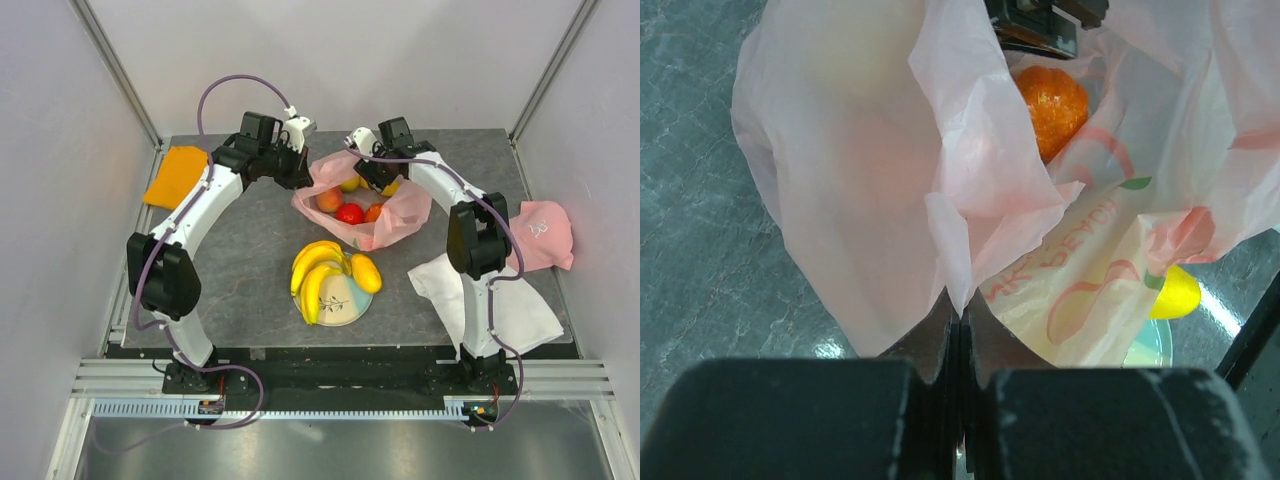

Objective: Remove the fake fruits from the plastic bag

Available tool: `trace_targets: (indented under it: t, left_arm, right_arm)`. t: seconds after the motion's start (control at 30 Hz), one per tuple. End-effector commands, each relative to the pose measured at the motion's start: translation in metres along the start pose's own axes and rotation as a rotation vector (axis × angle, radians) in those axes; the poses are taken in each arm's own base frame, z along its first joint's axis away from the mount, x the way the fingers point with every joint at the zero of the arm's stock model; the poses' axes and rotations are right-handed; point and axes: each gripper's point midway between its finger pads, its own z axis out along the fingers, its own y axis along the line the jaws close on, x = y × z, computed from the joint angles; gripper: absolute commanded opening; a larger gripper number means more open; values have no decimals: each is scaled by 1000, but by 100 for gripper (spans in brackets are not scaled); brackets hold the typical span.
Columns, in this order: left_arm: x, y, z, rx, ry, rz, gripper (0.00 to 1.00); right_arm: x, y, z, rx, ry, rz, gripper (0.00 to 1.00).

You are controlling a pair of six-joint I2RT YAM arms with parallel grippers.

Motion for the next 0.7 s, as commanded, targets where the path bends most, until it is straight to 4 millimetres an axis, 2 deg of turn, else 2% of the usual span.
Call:
trace_targets:
  t: [0.0,0.07,0.17,0.33,0.43,0.47,0.53,0.57,0.63,0.67]
  left_arm:
    - [-15,1,2,13,-30,39,2]
    - [-16,1,2,13,-30,40,2]
    - [-15,2,2,10,-25,44,2]
    - [-13,4,3,2,-19,38,1]
    - [-11,5,4,-3,-13,27,2]
    - [-10,5,5,-8,-11,24,2]
    - [-9,6,6,-11,-8,6,2]
    - [-9,7,7,-18,-8,1,2]
    - [-12,7,8,-20,-18,-11,2]
    - [-14,7,8,-17,-23,-14,1]
  right_arm:
    - [-14,-28,14,95,-21,-28,61]
    - [-11,-34,20,118,-1,-44,61]
    - [8,-37,40,123,52,-58,62]
    - [24,-41,53,132,102,-73,61]
    - [23,-44,48,133,95,-78,45]
    - [15,-46,40,138,76,-77,36]
    - [6,-46,28,136,50,-70,29]
    - [-5,-47,10,143,20,-68,27]
    - [-18,-37,-8,94,-31,-51,26]
    - [-27,-29,-30,66,-54,-43,27]
